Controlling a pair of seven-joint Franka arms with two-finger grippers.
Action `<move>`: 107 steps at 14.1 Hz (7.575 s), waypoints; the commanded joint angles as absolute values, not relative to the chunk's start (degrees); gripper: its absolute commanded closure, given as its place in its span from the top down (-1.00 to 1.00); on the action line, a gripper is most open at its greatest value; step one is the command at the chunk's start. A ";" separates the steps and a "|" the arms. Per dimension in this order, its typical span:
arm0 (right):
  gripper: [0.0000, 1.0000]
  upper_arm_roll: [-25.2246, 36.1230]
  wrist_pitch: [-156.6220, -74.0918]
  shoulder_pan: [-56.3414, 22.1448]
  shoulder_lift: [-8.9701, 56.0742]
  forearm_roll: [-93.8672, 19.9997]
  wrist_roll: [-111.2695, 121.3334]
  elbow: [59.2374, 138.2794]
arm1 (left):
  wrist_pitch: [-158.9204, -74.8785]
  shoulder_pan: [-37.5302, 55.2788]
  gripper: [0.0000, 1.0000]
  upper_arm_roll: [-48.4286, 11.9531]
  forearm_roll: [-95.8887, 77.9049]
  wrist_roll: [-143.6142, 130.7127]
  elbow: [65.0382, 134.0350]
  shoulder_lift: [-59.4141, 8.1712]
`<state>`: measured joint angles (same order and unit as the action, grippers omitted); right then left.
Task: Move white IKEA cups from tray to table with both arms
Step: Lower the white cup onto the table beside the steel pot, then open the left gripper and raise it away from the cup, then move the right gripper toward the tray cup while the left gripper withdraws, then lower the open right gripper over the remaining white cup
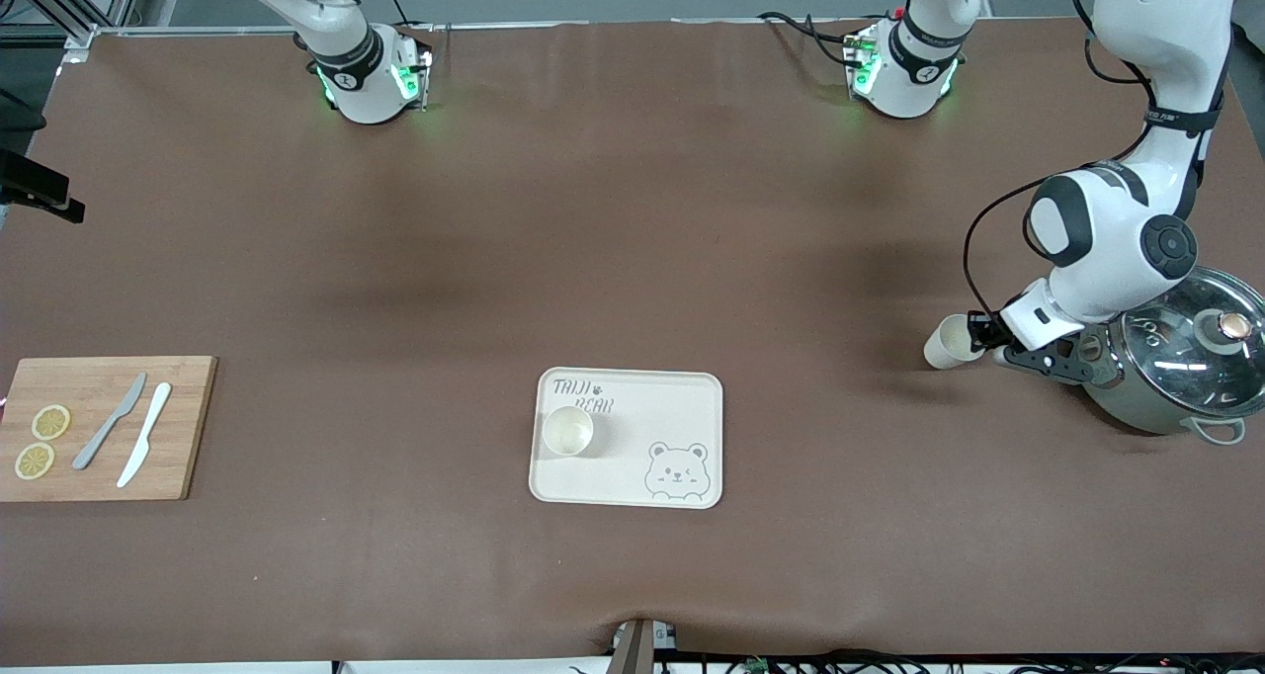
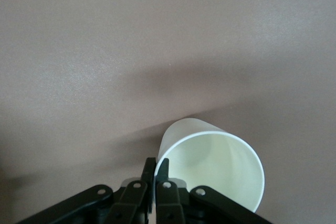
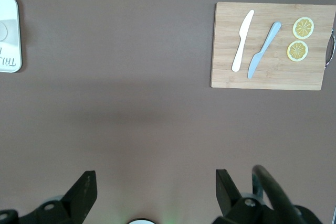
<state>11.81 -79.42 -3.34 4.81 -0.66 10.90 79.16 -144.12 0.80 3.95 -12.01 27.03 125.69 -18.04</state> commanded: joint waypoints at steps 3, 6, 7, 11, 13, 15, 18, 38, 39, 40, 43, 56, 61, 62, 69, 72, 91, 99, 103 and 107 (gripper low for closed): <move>1.00 12.30 -79.28 -4.57 4.13 0.62 9.93 79.72 | -146.34 0.70 -1.00 3.60 -13.45 28.65 126.91 -18.02; 1.00 12.30 -79.36 -4.66 4.13 0.62 9.93 79.72 | -146.34 0.70 -1.00 3.60 -13.45 28.65 126.83 -18.02; 1.00 12.30 -79.37 -4.66 4.13 0.62 9.93 79.72 | -146.34 0.62 -1.00 3.52 -13.45 28.74 126.83 -18.02; 1.00 12.30 -79.37 -4.75 4.13 0.62 9.93 79.72 | -146.34 0.70 -0.36 3.60 -13.45 28.74 126.83 -17.93; 1.00 12.30 -79.37 -4.75 4.13 0.62 9.93 79.72 | -146.34 0.62 -0.07 3.60 -13.45 28.74 126.91 -17.76; 1.00 12.30 -79.37 -4.92 4.13 0.62 9.93 79.72 | -146.34 0.62 0.26 3.60 -13.45 28.74 126.91 -17.75; 1.00 12.30 -79.37 -4.92 4.13 0.62 9.93 79.72 | -146.34 0.70 1.00 3.60 -13.45 28.83 126.83 -17.75; 1.00 12.30 -79.28 -4.83 4.13 0.18 9.93 79.63 | -117.47 -0.35 1.00 4.31 -11.70 21.55 107.88 -8.44; 1.00 12.30 -79.36 -4.83 4.13 0.18 9.93 79.63 | -112.90 -1.57 1.00 4.22 -10.56 20.40 103.93 -8.44; 1.00 12.30 -79.37 -4.83 4.13 0.18 9.93 79.63 | -109.37 -1.76 1.00 4.13 -9.85 19.78 100.49 -8.61; 1.00 12.30 -79.63 -4.92 4.13 0.18 9.93 79.63 | -104.51 -1.58 1.00 3.87 -8.88 15.92 94.58 -8.61; 1.00 12.13 -81.39 -12.02 4.04 -1.76 -1.56 78.22 | -89.13 -1.41 1.00 -6.23 -4.22 -5.36 78.93 -8.09; 1.00 12.13 -87.96 -19.59 5.53 -2.72 -14.75 78.31 | -84.91 -0.97 1.00 -6.68 -3.87 -6.59 75.50 -7.38; 1.00 12.13 -89.54 -20.56 6.15 -3.25 -17.03 78.40 | -84.82 -0.53 1.00 -6.59 -3.78 -6.94 75.50 -7.21; 1.00 12.22 -99.57 -32.68 12.82 -2.29 -37.59 78.49 | -84.64 2.28 1.00 -6.33 -2.90 -9.32 75.50 -6.77; 1.00 12.22 -103.35 -35.59 16.95 -2.02 -39.20 78.49 | -84.64 2.72 1.00 -5.98 -2.90 -9.67 75.50 -6.77; 1.00 12.13 -111.18 -34.54 42.01 -2.90 -32.34 61.26 | -84.29 2.55 1.00 -4.48 -2.81 -7.29 77.08 -3.34; 1.00 12.22 -116.01 -33.84 49.13 -3.60 -32.43 57.57 | -84.29 2.46 1.00 -3.25 -2.20 -3.43 77.96 -3.43; 1.00 12.22 -117.68 -33.13 51.32 -3.60 -32.08 57.92 | -84.29 2.46 1.00 -3.34 -1.49 -3.43 77.96 -3.43; 1.00 12.13 -117.25 -33.57 51.85 -3.87 -31.03 58.01 | -84.29 2.46 1.00 -3.25 -1.49 -3.43 77.96 -3.60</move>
